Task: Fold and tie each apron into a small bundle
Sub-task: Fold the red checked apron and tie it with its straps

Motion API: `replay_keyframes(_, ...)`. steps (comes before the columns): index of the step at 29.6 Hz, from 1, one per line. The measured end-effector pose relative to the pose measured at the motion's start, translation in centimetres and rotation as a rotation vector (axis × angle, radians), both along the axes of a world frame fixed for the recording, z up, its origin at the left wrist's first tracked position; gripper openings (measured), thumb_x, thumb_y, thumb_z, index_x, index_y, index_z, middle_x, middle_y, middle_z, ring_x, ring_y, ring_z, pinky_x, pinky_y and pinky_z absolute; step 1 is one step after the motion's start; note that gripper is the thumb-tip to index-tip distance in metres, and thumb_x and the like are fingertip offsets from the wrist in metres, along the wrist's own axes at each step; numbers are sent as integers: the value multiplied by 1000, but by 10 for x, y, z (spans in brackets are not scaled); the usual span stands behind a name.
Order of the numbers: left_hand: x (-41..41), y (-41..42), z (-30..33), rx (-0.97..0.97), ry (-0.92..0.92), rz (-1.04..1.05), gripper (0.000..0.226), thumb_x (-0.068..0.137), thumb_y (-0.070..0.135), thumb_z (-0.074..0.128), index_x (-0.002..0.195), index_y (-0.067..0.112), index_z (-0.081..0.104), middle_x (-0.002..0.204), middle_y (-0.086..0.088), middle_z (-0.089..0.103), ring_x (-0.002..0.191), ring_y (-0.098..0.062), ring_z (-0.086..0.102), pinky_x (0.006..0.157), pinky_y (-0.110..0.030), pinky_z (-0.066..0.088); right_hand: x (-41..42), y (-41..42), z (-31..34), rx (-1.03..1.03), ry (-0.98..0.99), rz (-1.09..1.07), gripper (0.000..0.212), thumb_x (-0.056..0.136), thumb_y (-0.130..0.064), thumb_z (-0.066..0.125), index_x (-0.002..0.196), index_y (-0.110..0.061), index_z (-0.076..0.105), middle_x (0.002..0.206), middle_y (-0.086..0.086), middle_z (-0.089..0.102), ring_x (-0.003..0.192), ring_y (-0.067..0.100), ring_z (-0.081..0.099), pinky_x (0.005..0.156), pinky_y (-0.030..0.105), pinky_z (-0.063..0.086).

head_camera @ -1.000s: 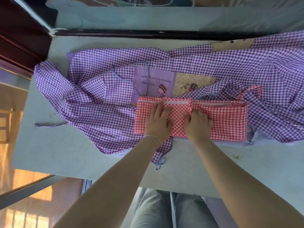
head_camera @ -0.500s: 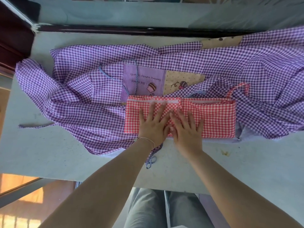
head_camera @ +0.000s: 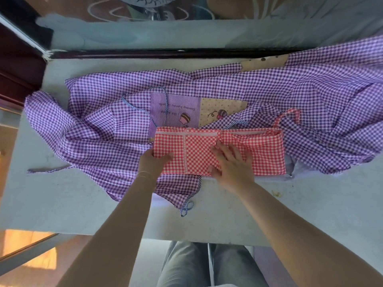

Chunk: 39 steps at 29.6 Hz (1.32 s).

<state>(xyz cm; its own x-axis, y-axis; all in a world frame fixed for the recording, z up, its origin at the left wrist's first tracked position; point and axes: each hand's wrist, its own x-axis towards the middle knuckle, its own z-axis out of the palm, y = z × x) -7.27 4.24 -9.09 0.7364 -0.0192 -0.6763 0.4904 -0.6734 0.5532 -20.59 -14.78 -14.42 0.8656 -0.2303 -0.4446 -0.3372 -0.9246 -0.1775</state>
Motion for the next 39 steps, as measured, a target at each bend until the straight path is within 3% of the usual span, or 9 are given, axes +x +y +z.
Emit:
replay_keyframes(9, -12, -52, 69, -299, 34, -141, 33, 86, 8, 66, 115, 14, 50, 97, 5, 62, 84, -11, 62, 61, -20, 49, 20, -45, 28, 107, 117, 216, 90, 81, -71, 50, 151, -41, 2, 160, -13, -1, 144, 26, 7, 111, 59, 18)
replay_keyframes(15, -37, -116, 69, -278, -48, -302, 28, 86, 8, 60, 111, 15, 49, 95, 2, 60, 80, -9, 58, 61, -20, 47, -14, -42, 8, 99, -52, 329, 76, 78, -69, 40, 130, -17, 55, 142, 7, 49, 131, 38, 44, 97, 62, 39)
replay_keyframes(18, -45, -131, 63, -254, -79, -304, 25, 84, 9, 59, 105, 18, 47, 87, 9, 55, 80, -10, 56, 68, -25, 50, -22, -44, -2, 134, -10, 428, 87, 80, -72, 35, 146, -15, 36, 157, 8, 23, 145, 39, 14, 113, 65, 13)
replay_keyframes(20, -56, -142, 62, -263, -87, -315, 25, 84, 7, 58, 103, 18, 46, 87, 10, 54, 79, -9, 55, 68, -24, 48, -18, -47, 12, 272, -44, 322, 80, 87, -66, 40, 150, -19, 27, 158, 2, 12, 147, 31, 5, 119, 53, 5)
replay_keyframes(23, -71, -154, 56, -228, -136, -336, 24, 83, 12, 56, 103, 22, 45, 90, 5, 57, 77, -11, 57, 64, -27, 50, -14, -59, 43, 610, -122, -167, 43, 90, -25, 63, 129, -9, 53, 125, 9, 59, 117, 25, 55, 99, 37, 42)
replay_keyframes(27, -91, -180, 48, -148, -171, -366, 26, 83, 9, 53, 105, 21, 44, 87, 1, 59, 78, -22, 61, 71, -40, 55, -31, -93, 61, 369, -527, -626, 24, 100, -32, 47, 88, -17, 60, 73, -8, 55, 62, 5, 51, 60, 28, 43)
replay_keyframes(32, -145, -207, 12, 32, -331, -625, 42, 91, 39, 54, 123, 18, 40, 112, -2, 57, 99, -23, 59, 86, -43, 51, -35, -115, 77, 756, -142, -849, 62, 94, -62, 26, 112, -14, 61, 98, 0, 58, 95, 19, 56, 91, 31, 40)
replay_keyframes(37, -157, -169, -22, 163, -791, -939, 65, 76, 59, 59, 128, 22, 50, 126, -6, 53, 116, -30, 47, 100, -52, 42, -39, -127, 50, 606, -17, -788, 41, 96, -43, 49, 120, -11, 58, 111, 4, 62, 109, 29, 59, 89, 35, 46)
replay_keyframes(39, -141, -138, -37, 280, -846, -1009, 80, 71, 63, 55, 140, 25, 41, 146, -12, 38, 136, -39, 29, 111, -60, 21, -41, -127, 45, 588, -62, -740, 36, 98, -39, 48, 119, -11, 56, 114, 5, 61, 111, 28, 58, 89, 35, 45)
